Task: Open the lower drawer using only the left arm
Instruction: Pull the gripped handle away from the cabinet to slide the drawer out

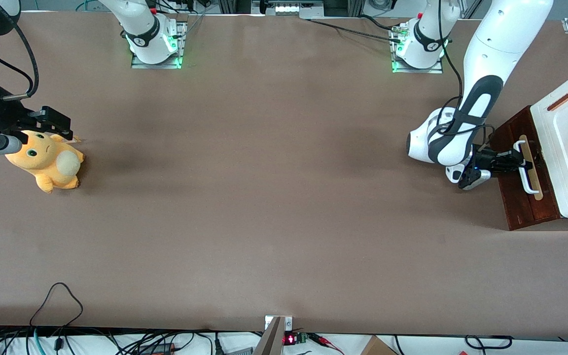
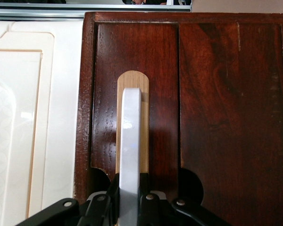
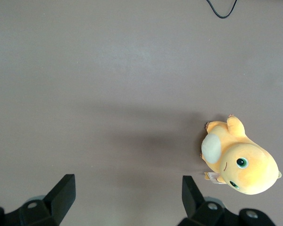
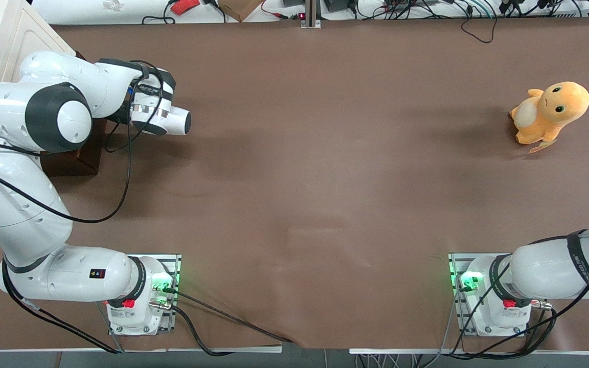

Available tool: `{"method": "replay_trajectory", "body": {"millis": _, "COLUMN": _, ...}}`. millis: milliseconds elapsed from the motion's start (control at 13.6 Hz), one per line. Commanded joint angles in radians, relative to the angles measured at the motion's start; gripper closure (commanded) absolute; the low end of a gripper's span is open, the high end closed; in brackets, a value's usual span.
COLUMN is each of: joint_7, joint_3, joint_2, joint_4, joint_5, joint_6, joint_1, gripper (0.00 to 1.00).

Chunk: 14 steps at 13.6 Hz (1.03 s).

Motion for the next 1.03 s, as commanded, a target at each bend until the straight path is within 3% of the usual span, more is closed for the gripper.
{"method": "replay_trajectory", "body": {"millis": 0, "joint_7": -0.004, "joint_3": -0.009, "joint_2": -0.001, "joint_4": 0.012, "joint_5": 0.012, "joint_6": 0.007, "joint_1": -0.015, "gripper": 1.00}}
{"method": "replay_trajectory", "body": {"millis": 441, "joint_7": 0.022, "joint_3": -0.094, "joint_2": -0.001, "joint_4": 0.020, "joint_5": 0.001, "joint_6": 0.005, "joint_1": -0.032, "gripper": 1.00}}
{"method": "replay_trajectory", "body": {"millis": 955, "joint_7": 0.102, "joint_3": -0.161, "joint_2": 0.000, "joint_4": 0.054, "joint_5": -0.074, "joint_6": 0.002, "joint_1": -0.062, "gripper": 0.99}}
